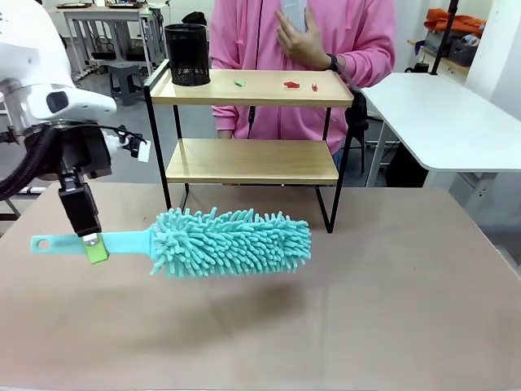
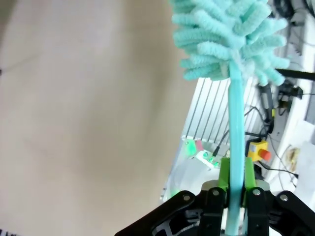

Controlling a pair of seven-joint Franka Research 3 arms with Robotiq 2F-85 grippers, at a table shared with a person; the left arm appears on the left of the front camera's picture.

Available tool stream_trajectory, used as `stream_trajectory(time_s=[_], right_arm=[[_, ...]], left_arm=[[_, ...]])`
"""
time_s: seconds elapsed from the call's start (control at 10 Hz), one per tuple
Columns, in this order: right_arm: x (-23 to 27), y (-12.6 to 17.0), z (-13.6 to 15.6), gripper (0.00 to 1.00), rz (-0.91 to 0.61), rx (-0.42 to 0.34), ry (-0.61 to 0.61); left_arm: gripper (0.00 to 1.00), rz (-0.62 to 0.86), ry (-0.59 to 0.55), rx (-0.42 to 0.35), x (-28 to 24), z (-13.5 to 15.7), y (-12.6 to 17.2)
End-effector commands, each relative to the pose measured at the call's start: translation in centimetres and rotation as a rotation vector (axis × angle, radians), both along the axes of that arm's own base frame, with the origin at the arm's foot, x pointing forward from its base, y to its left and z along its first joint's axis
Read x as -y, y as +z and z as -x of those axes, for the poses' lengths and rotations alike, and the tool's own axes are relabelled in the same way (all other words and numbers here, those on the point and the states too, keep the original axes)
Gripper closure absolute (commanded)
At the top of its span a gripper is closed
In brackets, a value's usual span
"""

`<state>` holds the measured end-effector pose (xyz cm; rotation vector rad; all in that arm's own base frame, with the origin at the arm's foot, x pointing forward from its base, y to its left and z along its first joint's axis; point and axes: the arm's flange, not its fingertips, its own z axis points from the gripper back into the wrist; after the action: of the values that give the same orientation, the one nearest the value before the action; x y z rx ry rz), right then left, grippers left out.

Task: Clean the shelf.
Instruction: Clean the specific tier of the Shelf with the Duster once objects are removed.

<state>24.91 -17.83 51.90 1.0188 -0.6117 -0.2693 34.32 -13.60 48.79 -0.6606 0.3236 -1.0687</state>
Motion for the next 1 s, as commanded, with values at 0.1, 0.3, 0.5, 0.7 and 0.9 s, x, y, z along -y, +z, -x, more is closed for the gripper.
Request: stream_trajectory(time_s=[0.1,0.3,0.5,0.7,0.9], right_arm=[[0.0,0.1,-0.2,0.0,-0.003,0.032,0.007],[0.0,0.1,-0.2,0.0,-0.003,0.032,0.007],[0.0,0.1,-0.2,0.0,-0.003,0.032,0.007],[0.0,0.1,-0.2,0.0,-0.003,0.032,0.007],[0.0,0.1,-0.2,0.0,-0.003,0.032,0.007]], left_arm=[[0.87,0.245,-0.025,0.003,-6.7,5.4,3.5],[0.87,0.362,0.09,0.06,-14.1,9.6,5.0],[0.87,0.48,0.315,0.119,-21.0,12.3,4.1],[0.87,0.587,0.635,0.147,-26.9,13.5,2.3],[1.0,0.613,0.954,0.099,-31.8,12.8,0.1]])
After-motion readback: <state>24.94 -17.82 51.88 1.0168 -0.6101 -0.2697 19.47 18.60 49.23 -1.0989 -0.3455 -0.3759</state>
